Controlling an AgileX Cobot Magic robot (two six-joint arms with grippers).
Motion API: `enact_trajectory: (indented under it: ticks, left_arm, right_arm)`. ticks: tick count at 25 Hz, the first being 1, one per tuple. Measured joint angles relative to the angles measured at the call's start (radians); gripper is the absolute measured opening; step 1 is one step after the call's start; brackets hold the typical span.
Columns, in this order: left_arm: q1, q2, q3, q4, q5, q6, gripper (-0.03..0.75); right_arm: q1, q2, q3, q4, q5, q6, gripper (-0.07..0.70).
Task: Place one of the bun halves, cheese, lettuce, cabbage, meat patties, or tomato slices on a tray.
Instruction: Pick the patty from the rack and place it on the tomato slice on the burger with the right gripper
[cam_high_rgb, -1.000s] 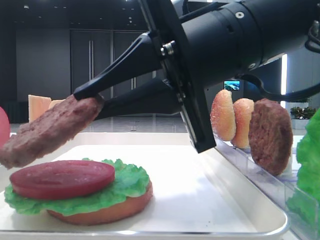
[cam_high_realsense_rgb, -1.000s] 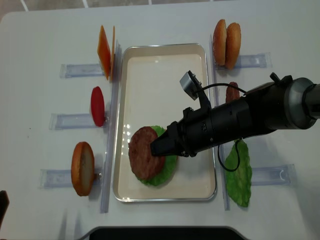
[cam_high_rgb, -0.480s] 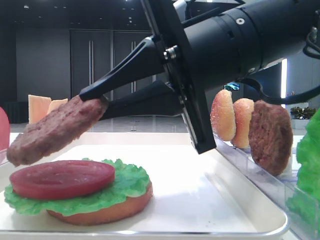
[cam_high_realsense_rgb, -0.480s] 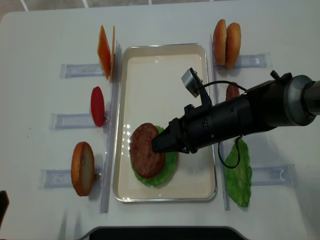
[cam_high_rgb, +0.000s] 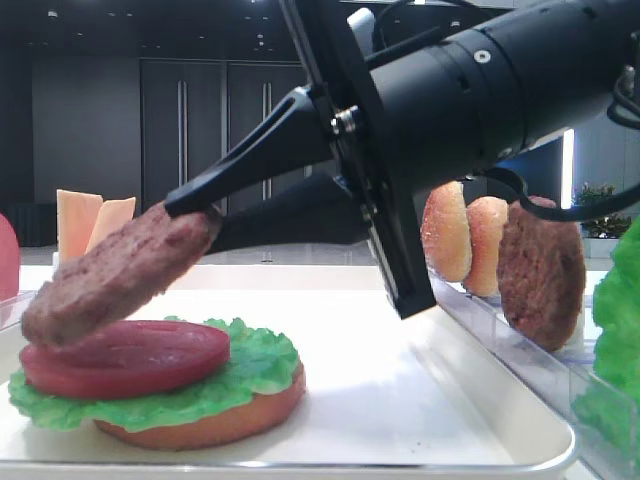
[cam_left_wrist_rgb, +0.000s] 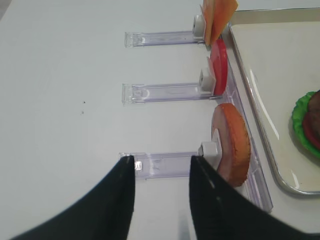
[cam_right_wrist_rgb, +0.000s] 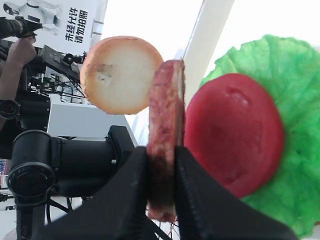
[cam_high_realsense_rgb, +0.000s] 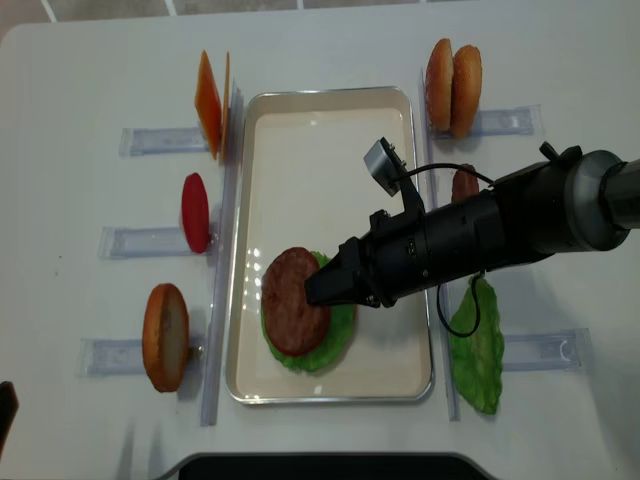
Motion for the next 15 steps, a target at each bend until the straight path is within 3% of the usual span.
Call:
enact_trajectory:
  ticks: [15]
  left_arm:
    - [0.000, 0.000, 0.000, 0.000, 0.000, 0.001, 0.282]
  right_arm:
    - [0.000, 0.001, -0.005, 0.000, -0.002, -0.001, 0.111]
